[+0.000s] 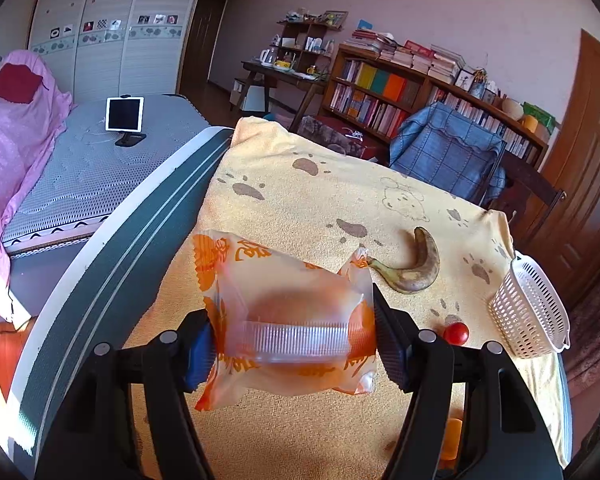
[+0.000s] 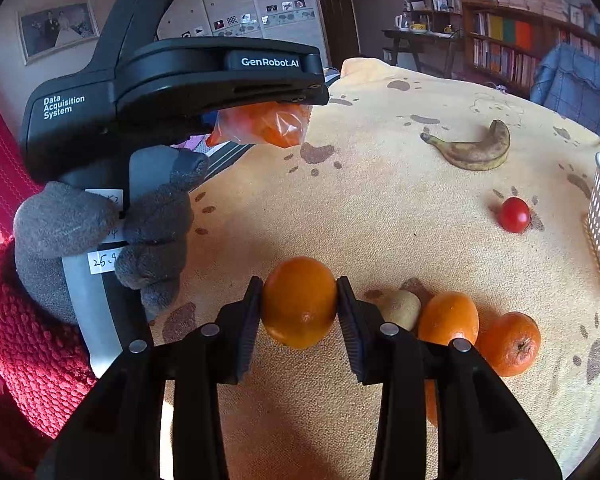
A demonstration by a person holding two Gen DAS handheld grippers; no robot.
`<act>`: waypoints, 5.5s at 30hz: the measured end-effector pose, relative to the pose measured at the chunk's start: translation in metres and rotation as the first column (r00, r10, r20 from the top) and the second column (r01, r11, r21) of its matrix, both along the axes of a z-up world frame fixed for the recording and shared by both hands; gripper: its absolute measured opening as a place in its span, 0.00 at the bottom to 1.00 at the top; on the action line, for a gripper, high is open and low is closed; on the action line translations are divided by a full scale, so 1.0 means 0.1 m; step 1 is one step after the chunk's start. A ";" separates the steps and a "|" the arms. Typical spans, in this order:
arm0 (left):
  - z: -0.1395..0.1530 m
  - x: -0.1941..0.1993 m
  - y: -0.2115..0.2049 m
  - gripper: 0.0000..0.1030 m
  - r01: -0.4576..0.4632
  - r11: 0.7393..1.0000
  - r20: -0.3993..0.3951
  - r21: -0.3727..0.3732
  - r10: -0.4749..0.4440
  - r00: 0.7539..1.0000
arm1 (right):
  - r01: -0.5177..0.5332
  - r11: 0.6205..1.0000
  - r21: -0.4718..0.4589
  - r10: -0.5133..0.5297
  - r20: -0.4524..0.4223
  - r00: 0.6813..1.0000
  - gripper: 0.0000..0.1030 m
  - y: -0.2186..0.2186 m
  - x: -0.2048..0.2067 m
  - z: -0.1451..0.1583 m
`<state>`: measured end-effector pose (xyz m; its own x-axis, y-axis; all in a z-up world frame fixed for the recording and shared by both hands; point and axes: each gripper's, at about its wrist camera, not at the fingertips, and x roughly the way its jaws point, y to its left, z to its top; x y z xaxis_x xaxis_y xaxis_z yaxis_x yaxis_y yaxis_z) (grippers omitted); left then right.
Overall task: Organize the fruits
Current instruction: 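Grasp a large orange with the right gripper while the left gripper holds the bag, then carry the orange into the white basket and open the right gripper, then carry the orange-printed bag into the white basket and open the left gripper, then withdraw the left gripper from the basket back toward the fruit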
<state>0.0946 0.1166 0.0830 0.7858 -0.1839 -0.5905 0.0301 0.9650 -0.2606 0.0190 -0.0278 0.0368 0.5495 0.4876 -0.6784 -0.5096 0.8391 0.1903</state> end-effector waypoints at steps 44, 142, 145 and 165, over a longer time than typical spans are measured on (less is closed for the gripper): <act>-0.10 0.04 -0.21 0.65 0.042 0.997 -0.009 0.070 -0.041 0.999 | 0.646 0.752 0.130 -0.649 -0.020 0.760 0.37 -2.62 0.97 0.38; 0.21 0.56 -2.93 0.89 0.437 0.888 0.016 0.146 -0.444 0.896 | 0.776 0.569 0.272 -0.818 0.092 0.568 0.71 -3.31 0.07 0.15; 0.24 0.54 -2.82 0.89 0.415 0.898 0.021 0.150 -0.422 0.906 | 0.773 0.572 0.275 -0.816 0.096 0.569 0.72 -3.30 0.06 0.15; 0.46 0.47 -1.76 0.89 0.196 0.975 0.050 0.103 -0.202 0.978 | 0.758 0.591 0.276 -0.804 0.122 0.583 0.73 -3.22 0.03 0.16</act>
